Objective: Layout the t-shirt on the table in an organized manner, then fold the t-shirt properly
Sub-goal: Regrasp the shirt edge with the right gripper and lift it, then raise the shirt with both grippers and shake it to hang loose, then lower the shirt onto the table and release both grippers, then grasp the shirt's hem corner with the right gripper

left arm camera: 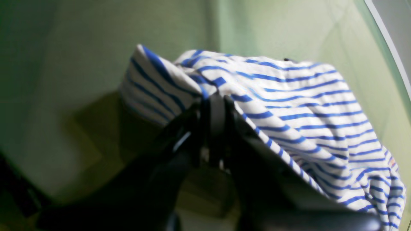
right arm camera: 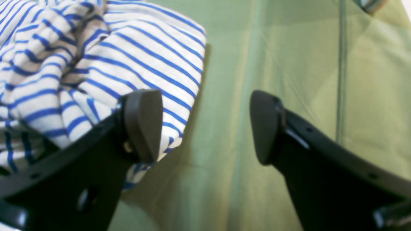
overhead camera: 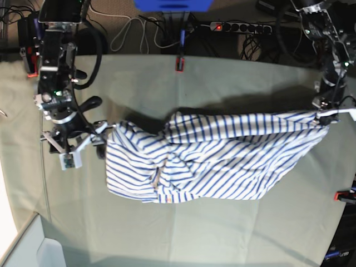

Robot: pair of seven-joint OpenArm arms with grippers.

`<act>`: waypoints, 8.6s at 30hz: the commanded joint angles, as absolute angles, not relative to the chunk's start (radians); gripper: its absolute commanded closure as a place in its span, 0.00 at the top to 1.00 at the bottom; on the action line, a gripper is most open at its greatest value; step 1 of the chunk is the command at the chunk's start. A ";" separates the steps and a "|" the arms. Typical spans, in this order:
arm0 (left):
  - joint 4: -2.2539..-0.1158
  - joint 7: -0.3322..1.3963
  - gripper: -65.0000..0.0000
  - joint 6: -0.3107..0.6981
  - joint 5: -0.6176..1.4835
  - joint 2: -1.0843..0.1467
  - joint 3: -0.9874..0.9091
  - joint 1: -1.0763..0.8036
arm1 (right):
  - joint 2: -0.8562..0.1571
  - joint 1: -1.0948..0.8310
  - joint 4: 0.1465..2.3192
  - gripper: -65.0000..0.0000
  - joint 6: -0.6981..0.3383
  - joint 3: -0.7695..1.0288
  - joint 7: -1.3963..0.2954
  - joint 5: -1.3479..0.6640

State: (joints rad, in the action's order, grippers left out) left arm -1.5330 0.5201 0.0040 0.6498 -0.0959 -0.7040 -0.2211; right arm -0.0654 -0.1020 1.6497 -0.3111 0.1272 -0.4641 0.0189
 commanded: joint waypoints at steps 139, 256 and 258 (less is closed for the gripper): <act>-1.075 0.542 0.05 0.002 0.645 0.113 -0.081 0.943 | 0.157 -0.372 2.045 0.00 -0.608 -0.010 -0.340 0.007; -1.458 0.515 0.55 0.004 0.705 -0.570 -0.522 0.007 | 0.044 -0.191 1.715 0.51 -0.604 -0.351 -0.401 0.002; -1.497 0.519 0.55 0.004 0.705 -0.516 -0.601 -0.027 | 0.045 -0.139 1.659 0.51 -0.604 -0.332 -0.401 0.002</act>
